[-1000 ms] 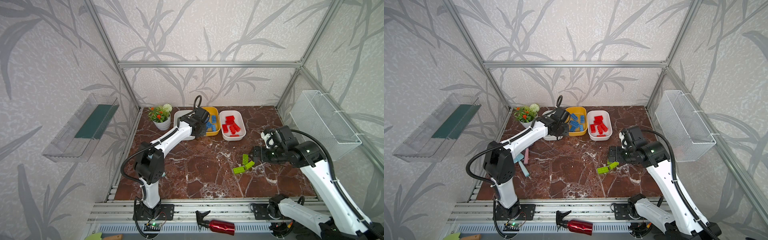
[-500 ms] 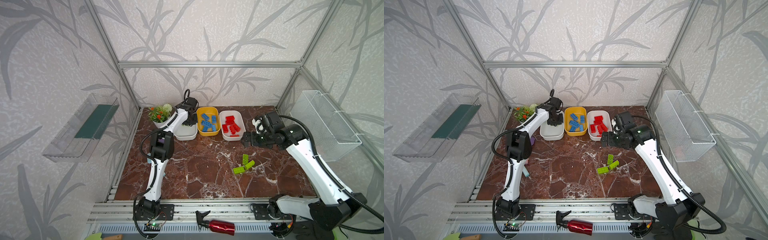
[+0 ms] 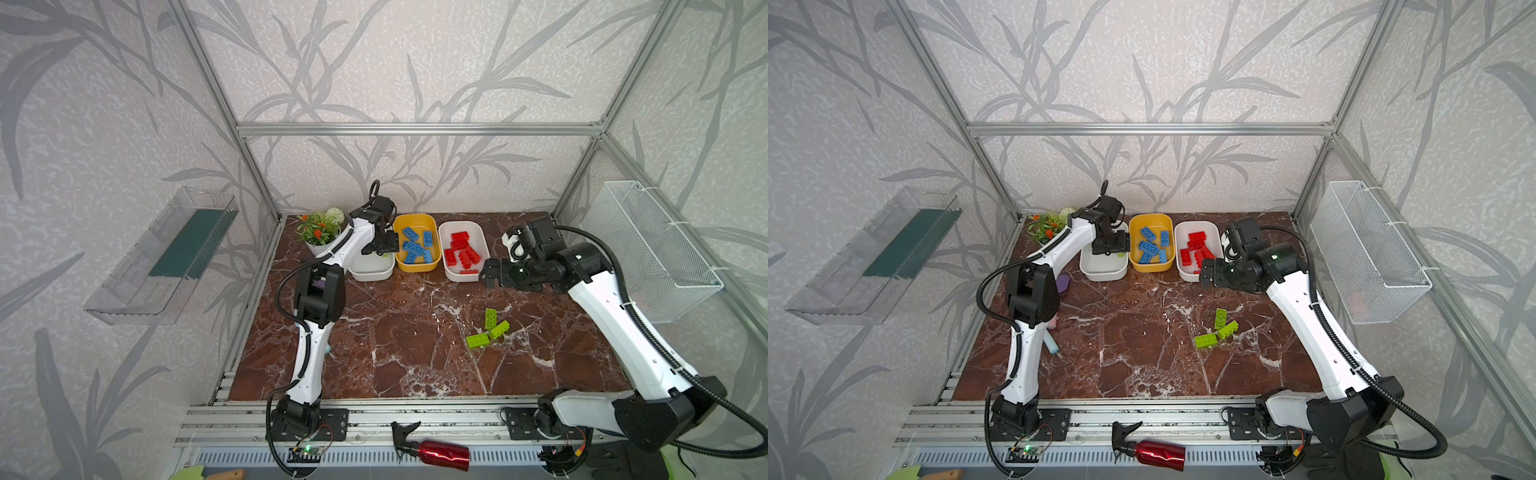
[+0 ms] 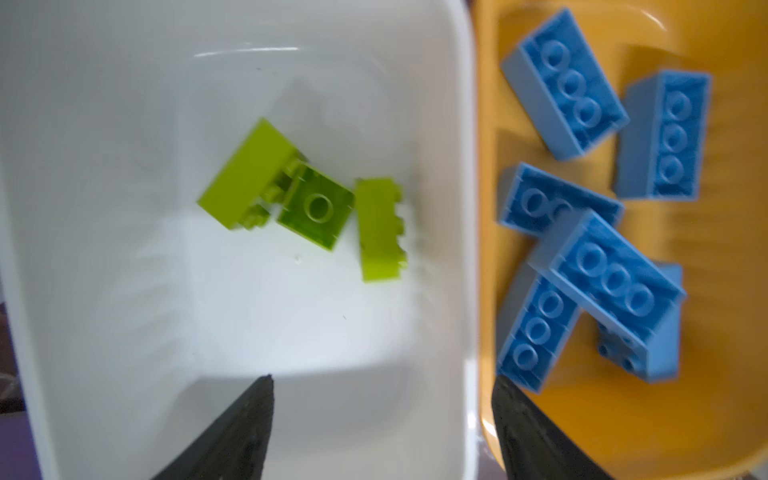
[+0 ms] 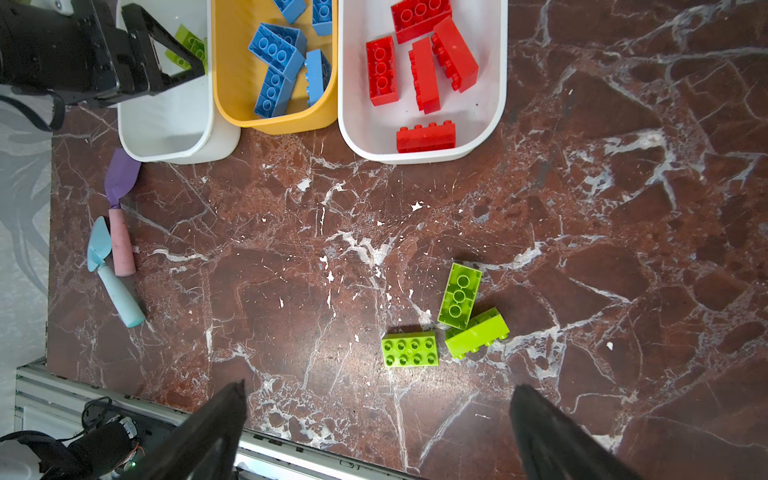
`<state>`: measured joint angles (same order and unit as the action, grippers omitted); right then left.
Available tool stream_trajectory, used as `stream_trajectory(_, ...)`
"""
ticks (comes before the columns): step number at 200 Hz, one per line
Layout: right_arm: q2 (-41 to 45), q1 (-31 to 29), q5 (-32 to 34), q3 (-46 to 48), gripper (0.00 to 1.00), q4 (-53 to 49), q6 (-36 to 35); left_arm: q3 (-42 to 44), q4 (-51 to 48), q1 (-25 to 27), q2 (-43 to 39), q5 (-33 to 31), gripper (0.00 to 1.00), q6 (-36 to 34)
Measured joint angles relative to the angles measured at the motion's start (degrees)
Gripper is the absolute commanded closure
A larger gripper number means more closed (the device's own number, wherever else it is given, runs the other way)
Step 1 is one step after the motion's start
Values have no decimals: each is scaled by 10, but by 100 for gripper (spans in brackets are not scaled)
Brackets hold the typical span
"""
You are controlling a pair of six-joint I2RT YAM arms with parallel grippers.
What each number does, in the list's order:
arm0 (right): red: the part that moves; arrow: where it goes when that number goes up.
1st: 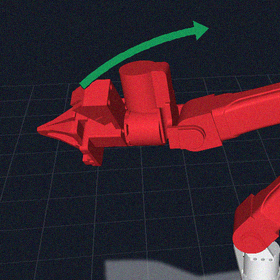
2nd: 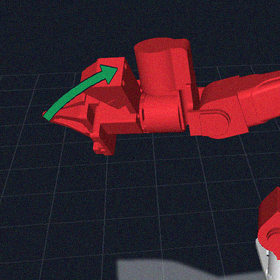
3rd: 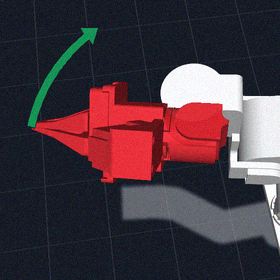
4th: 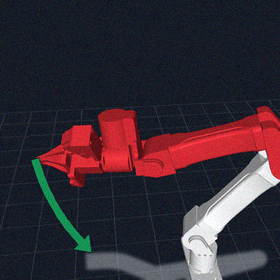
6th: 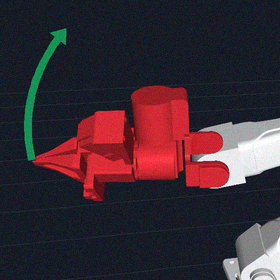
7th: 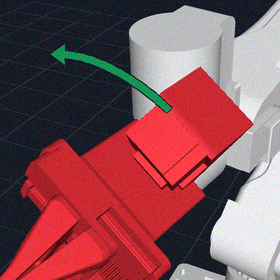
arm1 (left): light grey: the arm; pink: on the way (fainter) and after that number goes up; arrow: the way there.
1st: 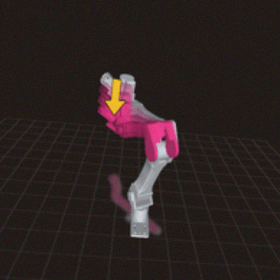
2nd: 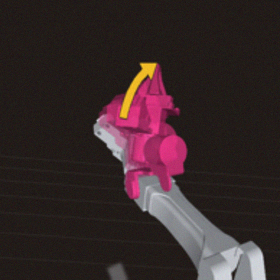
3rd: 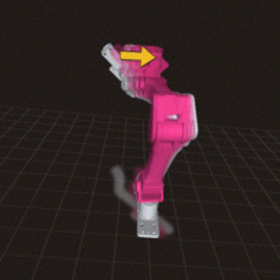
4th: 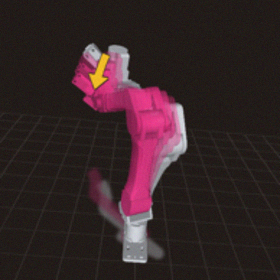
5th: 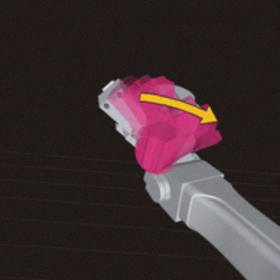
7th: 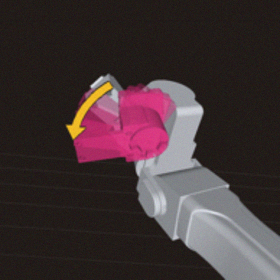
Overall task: Sort the legos into containers by color
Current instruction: 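Reach the left gripper back to the green bricks and grasp another 2x4 brick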
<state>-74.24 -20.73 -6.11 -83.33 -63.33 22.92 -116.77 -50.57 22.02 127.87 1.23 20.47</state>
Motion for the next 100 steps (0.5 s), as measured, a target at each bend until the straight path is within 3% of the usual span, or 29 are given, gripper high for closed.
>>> stream_trajectory(66,133,0,-4,90,1,-34,28,239,127,163,-198,-2,18,-28)
stream_trajectory(100,238,0,1,133,1,-88,44,347,171,236,-249,-14,18,-14)
